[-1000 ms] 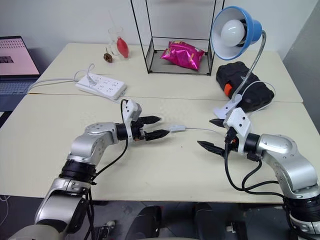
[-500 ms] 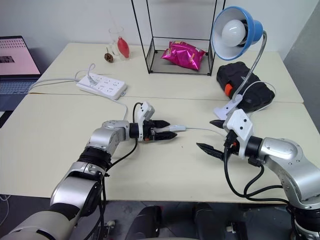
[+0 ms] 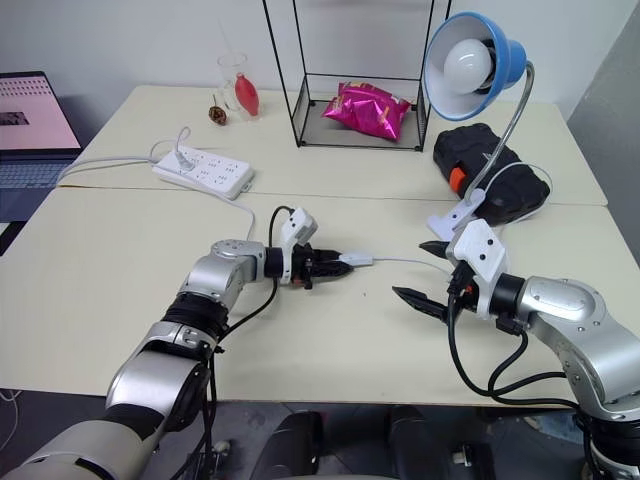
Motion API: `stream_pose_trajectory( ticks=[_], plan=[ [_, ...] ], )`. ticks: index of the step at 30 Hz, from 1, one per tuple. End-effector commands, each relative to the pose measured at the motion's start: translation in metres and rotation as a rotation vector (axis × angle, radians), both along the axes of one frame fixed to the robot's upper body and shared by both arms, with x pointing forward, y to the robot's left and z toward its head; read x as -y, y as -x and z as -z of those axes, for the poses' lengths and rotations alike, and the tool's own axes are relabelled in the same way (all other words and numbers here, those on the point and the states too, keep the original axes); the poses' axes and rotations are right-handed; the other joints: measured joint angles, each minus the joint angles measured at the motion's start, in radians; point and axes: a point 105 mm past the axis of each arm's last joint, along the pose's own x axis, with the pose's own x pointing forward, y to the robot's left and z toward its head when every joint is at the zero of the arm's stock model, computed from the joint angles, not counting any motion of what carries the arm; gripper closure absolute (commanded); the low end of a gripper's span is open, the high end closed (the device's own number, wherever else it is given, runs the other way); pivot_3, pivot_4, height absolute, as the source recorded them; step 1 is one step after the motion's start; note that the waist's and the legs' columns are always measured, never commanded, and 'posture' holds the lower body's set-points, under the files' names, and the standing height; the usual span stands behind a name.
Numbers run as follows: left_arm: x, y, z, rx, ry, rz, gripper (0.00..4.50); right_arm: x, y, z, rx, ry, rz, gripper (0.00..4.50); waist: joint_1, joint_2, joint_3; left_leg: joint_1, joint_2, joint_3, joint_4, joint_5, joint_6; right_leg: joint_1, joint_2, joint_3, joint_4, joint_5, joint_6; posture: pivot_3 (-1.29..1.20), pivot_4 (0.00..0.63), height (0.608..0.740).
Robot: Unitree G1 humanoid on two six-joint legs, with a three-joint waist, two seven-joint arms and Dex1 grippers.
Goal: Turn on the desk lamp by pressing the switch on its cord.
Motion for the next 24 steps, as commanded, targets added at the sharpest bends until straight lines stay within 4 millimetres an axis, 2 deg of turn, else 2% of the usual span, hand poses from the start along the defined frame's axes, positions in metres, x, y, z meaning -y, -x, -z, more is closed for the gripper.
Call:
stream_pose_trajectory(
  ticks=[1, 4, 7, 12, 16, 18, 21, 24],
  plan=[
    [0.000, -0.001, -0.002, 0.049, -0.012, 0.002, 3.41, -0.002, 0.002, -0.009, 0.047, 0.006, -0.013, 0.00, 0.000, 0.000, 0.000, 0.000, 0.000, 0.000, 0.000, 0.000, 0.000, 0.000, 0.000, 0.000, 0.000, 0.000, 0.000, 0.00, 0.150, 0.740],
    [-0.001, 0.000, -0.004, 0.105, -0.019, 0.005, 3.41, -0.002, 0.002, -0.008, 0.037, -0.009, -0.007, 0.00, 0.000, 0.000, 0.000, 0.000, 0.000, 0.000, 0.000, 0.000, 0.000, 0.000, 0.000, 0.000, 0.000, 0.000, 0.000, 0.00, 0.150, 0.740],
    [0.000, -0.001, -0.017, 0.208, 0.005, -0.002, 3.41, -0.004, 0.002, -0.006, -0.019, -0.091, 0.021, 0.00, 0.000, 0.000, 0.000, 0.000, 0.000, 0.000, 0.000, 0.000, 0.000, 0.000, 0.000, 0.000, 0.000, 0.000, 0.000, 0.00, 0.150, 0.740],
    [-0.002, 0.002, -0.045, 0.374, 0.031, -0.027, 3.41, -0.020, 0.016, -0.004, -0.225, -0.380, 0.058, 0.00, 0.001, 0.000, 0.000, 0.000, 0.001, -0.002, 0.000, 0.000, 0.000, 0.000, 0.000, -0.001, 0.001, 0.000, 0.000, 0.00, 0.150, 0.740],
    [-0.004, 0.008, -0.057, 0.423, 0.025, -0.053, 3.41, -0.034, 0.027, 0.016, -0.429, -0.531, 0.094, 0.00, 0.000, -0.001, -0.001, 0.000, 0.001, -0.001, 0.000, 0.000, 0.000, 0.000, -0.001, 0.000, 0.001, 0.000, 0.000, 0.00, 0.150, 0.740],
    [-0.004, 0.012, -0.061, 0.418, 0.031, -0.076, 3.41, -0.038, 0.019, 0.022, -0.435, -0.608, 0.181, 0.00, -0.001, 0.000, 0.000, 0.000, 0.000, -0.001, -0.001, 0.000, 0.000, 0.000, -0.001, 0.000, 0.001, 0.000, 0.000, 0.00, 0.150, 0.740],
    [-0.002, 0.020, -0.063, 0.413, 0.023, -0.088, 3.41, -0.050, 0.006, 0.031, -0.568, -0.753, 0.264, 0.00, -0.004, 0.000, 0.000, 0.000, 0.001, -0.001, -0.001, 0.000, 0.000, -0.001, 0.000, 0.001, 0.001, 0.000, 0.000, 0.00, 0.150, 0.740],
    [0.004, 0.028, -0.066, 0.389, 0.027, -0.108, 3.41, -0.066, -0.010, 0.030, -0.687, -0.903, 0.309, 0.00, -0.003, 0.000, 0.000, 0.000, 0.001, -0.001, 0.000, 0.000, 0.000, -0.001, 0.001, 0.001, 0.002, 0.000, 0.000, 0.00, 0.150, 0.740]
  ],
)
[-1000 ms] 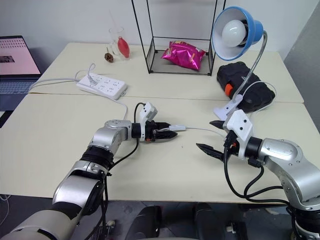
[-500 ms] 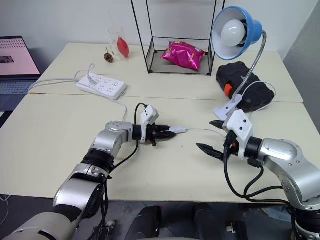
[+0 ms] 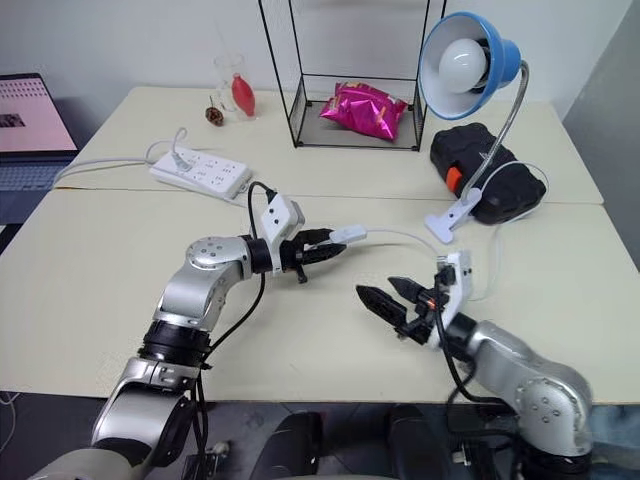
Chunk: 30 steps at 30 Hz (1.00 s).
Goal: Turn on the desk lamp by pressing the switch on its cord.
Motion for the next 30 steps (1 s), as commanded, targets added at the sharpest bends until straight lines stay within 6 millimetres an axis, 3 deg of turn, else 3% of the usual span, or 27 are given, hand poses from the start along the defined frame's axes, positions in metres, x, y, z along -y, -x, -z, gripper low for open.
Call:
stream_pose_trajectory(
  ticks=[1, 8, 30],
  plan=[
    [0.009, 0.012, -0.020, 0.014, 0.037, -0.013, 3.41, -0.018, -0.021, -0.011, -0.114, -0.189, 0.061, 0.00, -0.001, 0.000, 0.000, 0.000, 0.000, 0.000, 0.000, 0.000, 0.000, 0.000, 0.000, 0.000, 0.000, 0.000, 0.000, 0.00, 0.150, 0.740],
    [0.010, 0.020, -0.021, -0.048, 0.032, -0.053, 3.41, -0.037, -0.042, -0.018, -0.231, -0.322, 0.081, 0.00, -0.007, 0.000, 0.000, -0.002, 0.000, 0.000, -0.001, 0.000, 0.000, -0.002, 0.000, 0.000, 0.000, -0.001, -0.001, 0.00, 0.150, 0.740],
    [0.010, 0.024, -0.022, -0.055, -0.004, -0.063, 3.41, -0.045, -0.063, -0.022, -0.288, -0.406, 0.121, 0.00, -0.016, 0.000, 0.000, -0.003, 0.000, 0.002, -0.002, 0.000, 0.000, -0.005, 0.001, 0.001, 0.000, -0.001, -0.001, 0.00, 0.150, 0.740]
  ],
)
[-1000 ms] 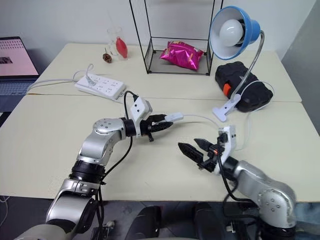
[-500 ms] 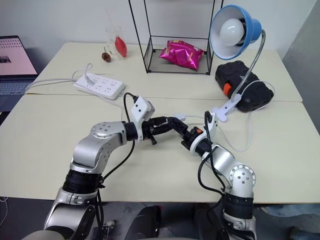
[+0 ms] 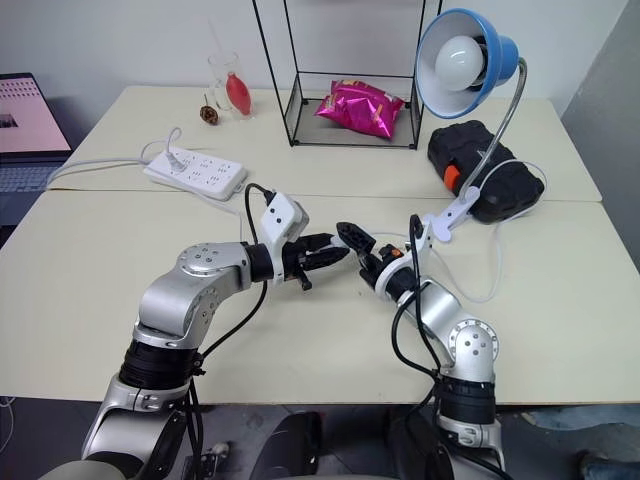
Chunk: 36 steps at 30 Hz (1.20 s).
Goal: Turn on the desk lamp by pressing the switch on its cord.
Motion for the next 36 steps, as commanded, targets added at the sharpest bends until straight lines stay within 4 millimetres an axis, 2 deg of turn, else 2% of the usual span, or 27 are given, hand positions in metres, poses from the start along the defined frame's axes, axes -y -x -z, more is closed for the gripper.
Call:
stream_pose_trajectory(
  ticks=[1, 4, 7, 12, 13, 22, 29, 31, 32, 36],
  plan=[
    [0.003, 0.003, -0.010, 0.047, 0.003, 0.017, 3.41, -0.005, 0.001, -0.011, 0.024, -0.045, -0.010, 0.00, 0.000, 0.000, 0.000, 0.000, 0.000, 0.000, 0.000, 0.000, 0.000, 0.000, 0.000, 0.000, 0.000, 0.000, 0.000, 0.00, 0.150, 0.740],
    [0.002, 0.004, -0.010, 0.046, 0.002, 0.013, 3.41, -0.006, 0.002, -0.010, 0.023, -0.041, -0.020, 0.00, 0.000, 0.000, 0.000, 0.000, 0.000, 0.000, 0.000, 0.000, 0.000, 0.000, 0.000, 0.000, 0.000, 0.000, 0.000, 0.00, 0.150, 0.740],
    [0.002, 0.003, -0.010, 0.042, 0.007, 0.009, 3.41, -0.007, 0.003, -0.008, 0.020, -0.038, -0.027, 0.49, 0.000, 0.000, 0.000, 0.000, 0.000, 0.000, 0.000, 0.000, 0.000, 0.000, 0.000, 0.000, 0.000, 0.000, 0.000, 0.00, 0.150, 0.740],
    [0.003, 0.002, -0.014, 0.013, 0.049, -0.003, 3.41, -0.007, 0.004, -0.005, 0.011, -0.036, -0.029, 1.69, 0.000, 0.000, 0.000, 0.000, 0.000, 0.000, 0.000, 0.000, 0.000, -0.001, 0.000, 0.000, 0.000, 0.000, 0.000, 0.00, 0.150, 0.740],
    [0.003, 0.002, -0.014, 0.012, 0.049, -0.002, 3.41, -0.007, 0.004, -0.005, 0.010, -0.033, -0.031, 2.08, 0.000, 0.000, 0.000, -0.001, 0.000, 0.000, 0.000, 0.000, 0.000, -0.001, 0.000, 0.000, 0.000, 0.000, 0.000, 0.00, 0.150, 0.740],
    [0.001, 0.003, -0.012, 0.019, 0.033, 0.000, 3.41, -0.008, 0.003, -0.004, 0.000, -0.052, -0.030, 3.87, -0.001, 0.000, 0.000, -0.008, 0.000, 0.000, 0.000, 0.000, 0.000, -0.008, 0.000, 0.000, 0.001, 0.001, -0.002, 0.00, 0.150, 0.740],
    [0.002, 0.004, -0.012, 0.026, 0.032, -0.003, 3.42, -0.008, 0.005, -0.006, 0.007, -0.067, -0.043, 3.89, -0.001, 0.000, 0.000, -0.008, 0.000, 0.000, 0.000, 0.000, 0.000, -0.008, 0.000, 0.000, 0.001, 0.001, -0.001, 0.00, 0.150, 0.740],
    [0.002, 0.003, -0.012, 0.031, 0.032, -0.007, 3.42, -0.007, 0.005, -0.007, 0.024, -0.065, -0.042, 3.20, -0.001, 0.000, 0.000, -0.008, 0.000, 0.000, 0.000, 0.000, 0.000, -0.009, 0.000, 0.000, 0.001, 0.001, -0.001, 0.00, 0.150, 0.740],
    [0.002, 0.003, -0.013, 0.033, 0.032, -0.008, 3.42, -0.007, 0.006, -0.009, 0.035, -0.068, -0.046, 3.12, -0.001, 0.000, 0.000, -0.008, 0.000, 0.000, 0.000, 0.000, 0.000, -0.009, 0.000, 0.000, 0.001, 0.001, -0.001, 0.00, 0.150, 0.740],
    [0.001, 0.002, -0.013, 0.037, 0.032, -0.012, 3.42, -0.006, 0.008, -0.013, 0.051, -0.078, -0.057, 2.23, -0.001, 0.000, 0.000, -0.008, 0.000, 0.000, 0.000, 0.000, 0.000, -0.009, 0.000, 0.000, 0.001, 0.001, -0.001, 0.00, 0.150, 0.740]
  ],
)
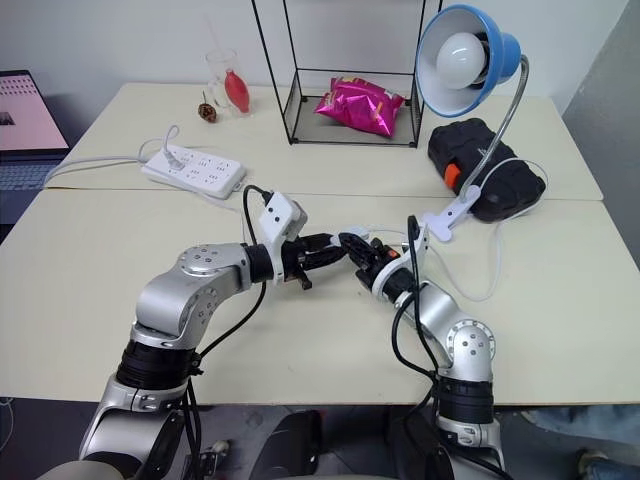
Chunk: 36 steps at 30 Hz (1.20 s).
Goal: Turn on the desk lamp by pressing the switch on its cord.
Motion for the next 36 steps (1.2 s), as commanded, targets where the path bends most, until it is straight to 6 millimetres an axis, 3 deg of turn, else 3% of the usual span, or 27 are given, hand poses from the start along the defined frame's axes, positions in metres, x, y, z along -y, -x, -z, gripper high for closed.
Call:
stream_pose_trajectory(
  ticks=[1, 3, 25, 28, 32, 36],
  plan=[
    [0.003, 0.003, -0.012, 0.063, 0.002, 0.014, 3.42, 0.000, 0.005, -0.016, 0.062, -0.042, -0.023, 2.01, 0.000, 0.000, 0.000, 0.000, 0.000, 0.000, 0.000, 0.000, 0.000, 0.000, 0.000, 0.000, 0.000, 0.000, 0.000, 0.00, 0.150, 0.740],
    [0.002, 0.003, -0.012, 0.063, 0.002, 0.011, 3.42, 0.002, 0.005, -0.018, 0.069, -0.050, -0.016, 1.75, 0.000, 0.000, 0.000, 0.000, 0.000, 0.000, 0.000, 0.000, 0.000, 0.000, 0.000, 0.000, 0.000, 0.000, 0.000, 0.00, 0.150, 0.740],
    [0.004, 0.005, -0.010, 0.075, -0.012, 0.027, 3.42, -0.002, -0.002, -0.008, 0.036, -0.024, 0.002, 1.75, -0.001, 0.000, 0.000, 0.000, 0.000, 0.000, 0.000, 0.000, 0.000, 0.000, 0.000, 0.000, 0.000, 0.000, 0.000, 0.00, 0.150, 0.740],
    [0.004, 0.006, -0.010, 0.077, -0.014, 0.028, 3.42, -0.002, -0.003, -0.007, 0.029, -0.027, 0.005, 2.30, -0.001, 0.000, 0.000, 0.000, 0.000, 0.000, 0.000, 0.000, 0.000, 0.000, 0.000, 0.000, 0.000, 0.000, 0.000, 0.00, 0.150, 0.740],
    [0.003, 0.006, -0.009, 0.077, -0.017, 0.028, 3.42, -0.002, -0.003, -0.006, 0.025, -0.033, 0.008, 3.34, -0.001, 0.000, 0.000, 0.000, 0.000, 0.000, 0.000, 0.000, 0.000, 0.000, 0.000, 0.000, 0.000, 0.000, 0.000, 0.00, 0.150, 0.740],
    [0.003, 0.006, -0.009, 0.079, -0.018, 0.028, 3.42, -0.003, -0.003, -0.007, 0.029, -0.039, 0.006, 3.93, -0.002, 0.000, 0.000, 0.000, 0.000, 0.000, 0.000, 0.000, 0.000, 0.000, 0.000, 0.000, 0.000, 0.000, 0.000, 0.00, 0.150, 0.740]
  ],
)
